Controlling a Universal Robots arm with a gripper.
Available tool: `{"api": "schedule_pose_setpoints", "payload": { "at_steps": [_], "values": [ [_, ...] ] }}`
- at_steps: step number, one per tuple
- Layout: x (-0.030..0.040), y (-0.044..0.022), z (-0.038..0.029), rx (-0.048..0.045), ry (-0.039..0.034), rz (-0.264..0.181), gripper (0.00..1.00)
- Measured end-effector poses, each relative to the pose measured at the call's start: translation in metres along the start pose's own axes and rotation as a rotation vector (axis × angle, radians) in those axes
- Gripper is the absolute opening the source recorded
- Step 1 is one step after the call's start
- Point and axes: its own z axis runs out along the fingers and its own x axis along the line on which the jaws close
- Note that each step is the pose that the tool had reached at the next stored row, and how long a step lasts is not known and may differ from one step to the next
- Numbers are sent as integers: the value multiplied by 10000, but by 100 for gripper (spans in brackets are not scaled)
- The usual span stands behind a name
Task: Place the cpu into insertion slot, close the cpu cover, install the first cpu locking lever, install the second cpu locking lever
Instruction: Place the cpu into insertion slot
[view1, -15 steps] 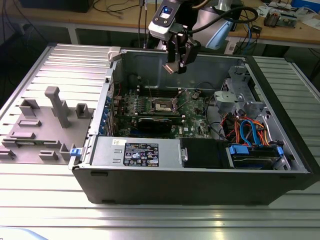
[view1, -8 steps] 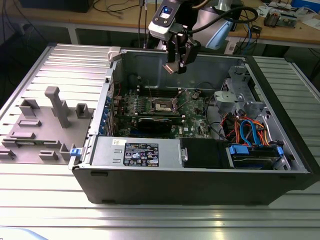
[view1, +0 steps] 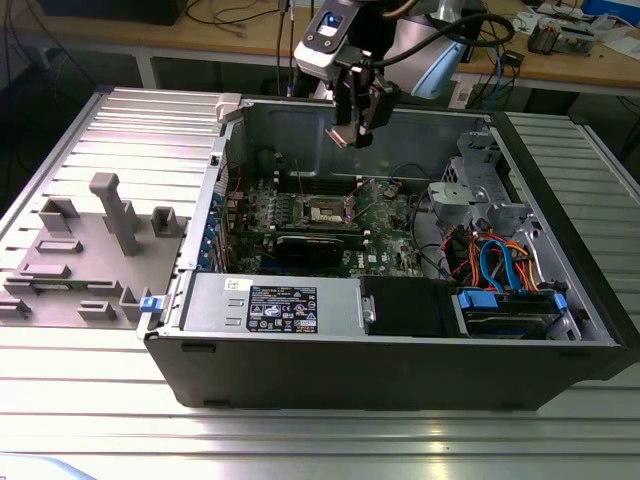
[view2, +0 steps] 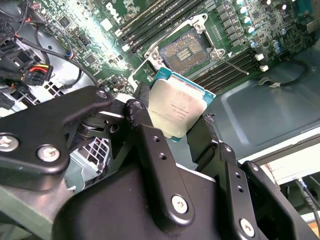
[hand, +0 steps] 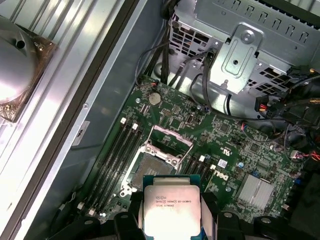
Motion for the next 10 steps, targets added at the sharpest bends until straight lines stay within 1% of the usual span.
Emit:
{"api": "schedule_pose_setpoints", "payload": {
  "at_steps": [3,6,10],
  "values": [
    [0,0,1,1,-17,251,54],
    [0,0,2,2,-26,410,54],
    [0,0,2,3,-32,500,54]
  ]
}}
